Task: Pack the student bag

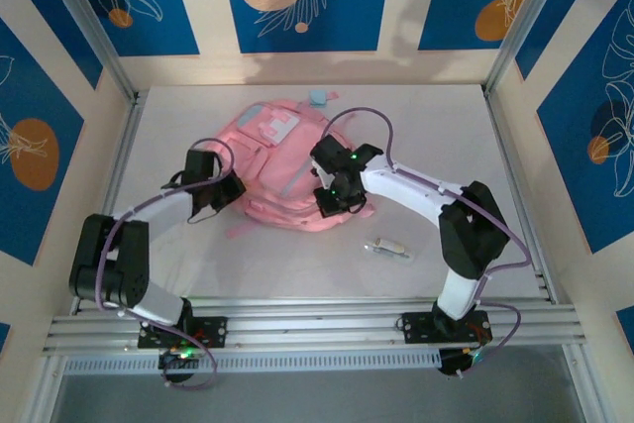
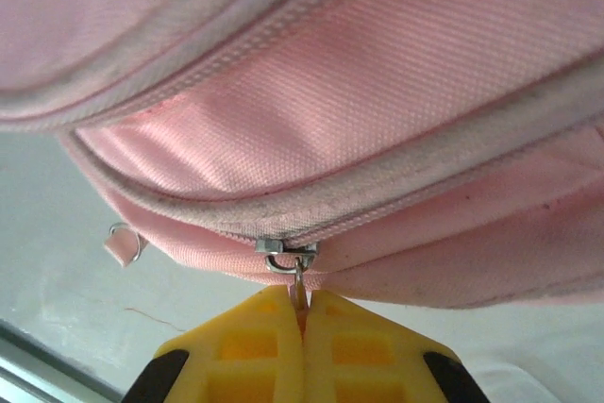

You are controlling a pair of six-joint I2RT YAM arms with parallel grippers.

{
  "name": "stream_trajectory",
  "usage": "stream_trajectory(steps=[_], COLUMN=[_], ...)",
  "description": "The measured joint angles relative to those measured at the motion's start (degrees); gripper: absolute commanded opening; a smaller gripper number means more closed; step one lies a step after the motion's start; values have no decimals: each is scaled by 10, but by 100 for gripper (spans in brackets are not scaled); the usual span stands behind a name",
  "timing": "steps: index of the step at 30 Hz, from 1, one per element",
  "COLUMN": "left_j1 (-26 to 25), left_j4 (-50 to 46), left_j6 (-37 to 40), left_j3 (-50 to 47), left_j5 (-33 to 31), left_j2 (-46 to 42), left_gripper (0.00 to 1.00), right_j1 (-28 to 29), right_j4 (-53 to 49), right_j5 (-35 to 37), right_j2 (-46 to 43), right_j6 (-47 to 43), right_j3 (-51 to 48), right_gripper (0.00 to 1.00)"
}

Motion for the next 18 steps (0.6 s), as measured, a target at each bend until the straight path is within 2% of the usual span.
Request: stream_trajectory(steps=[1, 2, 3, 6, 12, 18], left_j1=[5, 10, 13, 28, 32, 32], left_j4=[-5, -10, -15, -30, -43, -68], left_j6=[6, 11, 16, 25, 28, 16], left_j3=[15, 31, 44, 80, 82, 2], left_j5=[-3, -8, -16, -34, -34, -23], left_j2=[12, 24, 32, 50, 14, -102], left_gripper=[19, 39, 53, 78, 86, 85], right_j1=[5, 12, 18, 36, 63, 75], right_j4=[11, 24, 35, 66, 102, 126], right_j5=[-10, -21, -30, -55, -113, -159], right_j2=[0, 1, 4, 18, 77, 143], right_j6=[-4, -8, -11, -12, -1, 23], right_j3=[-3, -4, -4, -2, 48, 140], right_gripper=[0, 0, 0, 0, 0, 0])
